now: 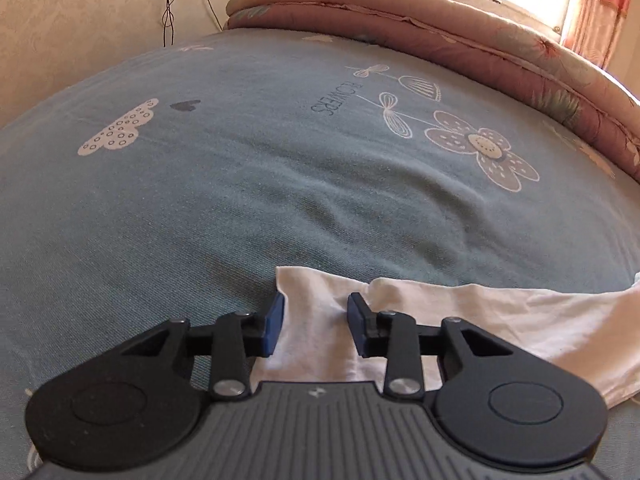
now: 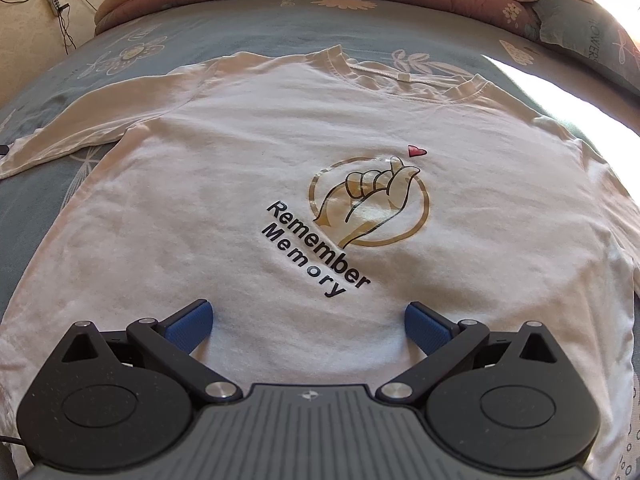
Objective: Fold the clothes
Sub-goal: 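Lay the sleeve onto the shirt body and open the left gripper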
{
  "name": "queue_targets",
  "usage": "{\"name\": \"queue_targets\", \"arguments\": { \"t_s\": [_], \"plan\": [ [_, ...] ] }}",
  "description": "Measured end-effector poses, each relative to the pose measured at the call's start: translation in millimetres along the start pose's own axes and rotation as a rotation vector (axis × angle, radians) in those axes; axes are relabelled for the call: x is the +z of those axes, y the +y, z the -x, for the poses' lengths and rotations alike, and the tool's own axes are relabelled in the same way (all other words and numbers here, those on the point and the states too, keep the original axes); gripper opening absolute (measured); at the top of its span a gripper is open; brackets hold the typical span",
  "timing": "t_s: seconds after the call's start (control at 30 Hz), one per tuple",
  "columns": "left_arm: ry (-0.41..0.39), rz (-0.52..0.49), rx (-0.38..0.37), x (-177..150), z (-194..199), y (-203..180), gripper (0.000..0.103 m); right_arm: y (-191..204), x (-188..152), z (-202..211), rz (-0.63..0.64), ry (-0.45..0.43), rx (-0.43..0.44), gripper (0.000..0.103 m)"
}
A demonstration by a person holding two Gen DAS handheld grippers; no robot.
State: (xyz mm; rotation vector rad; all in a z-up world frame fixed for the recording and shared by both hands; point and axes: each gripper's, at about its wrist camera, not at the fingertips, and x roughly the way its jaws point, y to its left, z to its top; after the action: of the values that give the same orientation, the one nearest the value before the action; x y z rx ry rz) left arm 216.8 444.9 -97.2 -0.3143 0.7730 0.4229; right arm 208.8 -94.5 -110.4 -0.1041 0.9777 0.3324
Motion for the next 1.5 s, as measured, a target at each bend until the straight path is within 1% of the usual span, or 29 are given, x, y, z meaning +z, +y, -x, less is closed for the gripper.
{"name": "queue_targets", "arguments": {
  "t_s": [0.03, 0.13, 0.23, 0.27, 0.33, 0.37, 0.43, 0.47, 0.53, 0.57, 0.6, 0.67, 0.73, 0.8, 0.87, 0.93, 1.0, 1.07, 1.13, 1.17, 1.2, 1.3, 1.33, 1.4, 1.43, 1.5],
  "plan": [
    [-0.011, 0.03, -0.007, 0.9, 4.7, 2.8, 0.005, -0.5, -0.1, 0.3, -0.003, 0.001, 0.002, 0.103],
    [-0.068, 0.105, -0.029, 3.3, 24.7, 19.4, 0.005, -1.7, 0.2, 0.5, 0.001, 0.005, 0.009, 0.103],
    [-0.081, 0.143, -0.028, 3.9, 35.5, 40.4, 0.008, -2.8, -0.1, 0.8, 0.004, 0.005, 0.016, 0.103],
    [-0.065, 0.157, -0.029, 3.5, 34.4, 45.6, 0.015, -2.7, -0.2, 0.6, 0.005, 0.004, 0.016, 0.103],
    [-0.046, 0.206, 0.011, 1.9, 31.8, 56.0, 0.013, -2.2, -0.4, 0.3, 0.007, 0.001, 0.013, 0.103],
    [-0.041, 0.221, 0.034, 2.7, 31.4, 59.4, 0.014, -1.9, -0.4, 0.1, 0.008, 0.0, 0.011, 0.103],
    [-0.061, 0.256, 0.053, 5.5, 33.6, 63.1, 0.016, -1.0, -0.4, 0.4, 0.006, 0.001, 0.008, 0.103],
    [-0.064, 0.242, 0.021, 7.3, 35.9, 55.9, 0.018, -0.9, 0.1, 0.4, 0.005, 0.005, 0.007, 0.103],
    [-0.07, 0.211, -0.046, 10.8, 40.6, 40.9, 0.029, -0.7, 1.6, 0.4, 0.003, 0.013, 0.005, 0.103],
    [-0.066, 0.166, -0.101, 11.7, 41.6, 22.6, 0.038, -0.1, 4.5, 0.4, -0.001, 0.026, 0.002, 0.103],
    [-0.061, 0.12, -0.157, 12.5, 42.6, 3.9, 0.043, 0.4, 9.0, 1.1, -0.011, 0.036, 0.005, 0.103],
    [-0.048, 0.042, -0.261, 12.2, 43.5, -32.5, 0.044, 1.9, 20.8, 5.6, -0.019, 0.023, 0.054, 0.103],
    [-0.022, -0.019, -0.369, 9.1, 38.5, -73.5, 0.044, 10.2, 45.1, 13.4, 0.008, -0.023, 0.091, 0.103],
    [0.014, -0.073, -0.433, 5.7, 27.7, -110.0, 0.046, 24.1, 72.0, 12.8, 0.055, -0.058, 0.129, 0.103],
    [0.056, -0.129, -0.424, 0.5, 15.4, -138.2, 0.048, 41.8, 103.5, 8.9, 0.108, -0.094, 0.183, 0.103],
    [0.069, -0.132, -0.419, -7.9, 14.8, -135.4, 0.048, 60.1, 134.7, 4.2, 0.162, -0.13, 0.234, 0.103],
    [0.081, -0.134, -0.413, -16.3, 14.5, -132.0, 0.047, 84.9, 161.9, -11.5, 0.224, -0.158, 0.257, 0.103],
    [0.093, -0.136, -0.408, -24.7, 14.1, -128.7, 0.05, 108.4, 185.4, -30.6, 0.252, -0.17, 0.286, 0.103],
    [0.105, -0.137, -0.402, -33.1, 13.8, -125.4, 0.05, 131.7, 203.3, -54.5, 0.271, -0.166, 0.333, 0.103],
    [0.111, -0.138, -0.399, -37.3, 13.6, -123.7, 0.05, 141.5, 207.4, -65.0, 0.283, -0.162, 0.356, 0.103],
    [0.117, -0.139, -0.396, -41.5, 13.4, -122.0, 0.05, 153.5, 209.6, -77.1, 0.307, -0.153, 0.397, 0.103],
    [0.148, -0.069, -0.436, -42.7, 16.8, -105.9, 0.05, 181.4, 202.9, -105.2, 0.392, -0.142, 0.523, 0.103],
    [0.158, -0.046, -0.446, -42.4, 17.2, -101.0, 0.05, 188.8, 198.5, -115.1, 0.419, -0.107, 0.547, 0.103],
    [0.179, -0.006, -0.461, -43.0, 17.8, -93.3, 0.05, 195.6, 185.9, -133.1, 0.43, -0.018, 0.553, 0.103],
    [0.187, 0.006, -0.471, -44.0, 18.9, -90.4, 0.05, 194.0, 177.0, -132.7, 0.445, -0.04, 0.546, 0.103],
    [0.203, 0.021, -0.485, -45.7, 21.1, -86.6, 0.051, 188.2, 162.8, -123.6, 0.468, -0.043, 0.537, 0.103]
  ]
}}
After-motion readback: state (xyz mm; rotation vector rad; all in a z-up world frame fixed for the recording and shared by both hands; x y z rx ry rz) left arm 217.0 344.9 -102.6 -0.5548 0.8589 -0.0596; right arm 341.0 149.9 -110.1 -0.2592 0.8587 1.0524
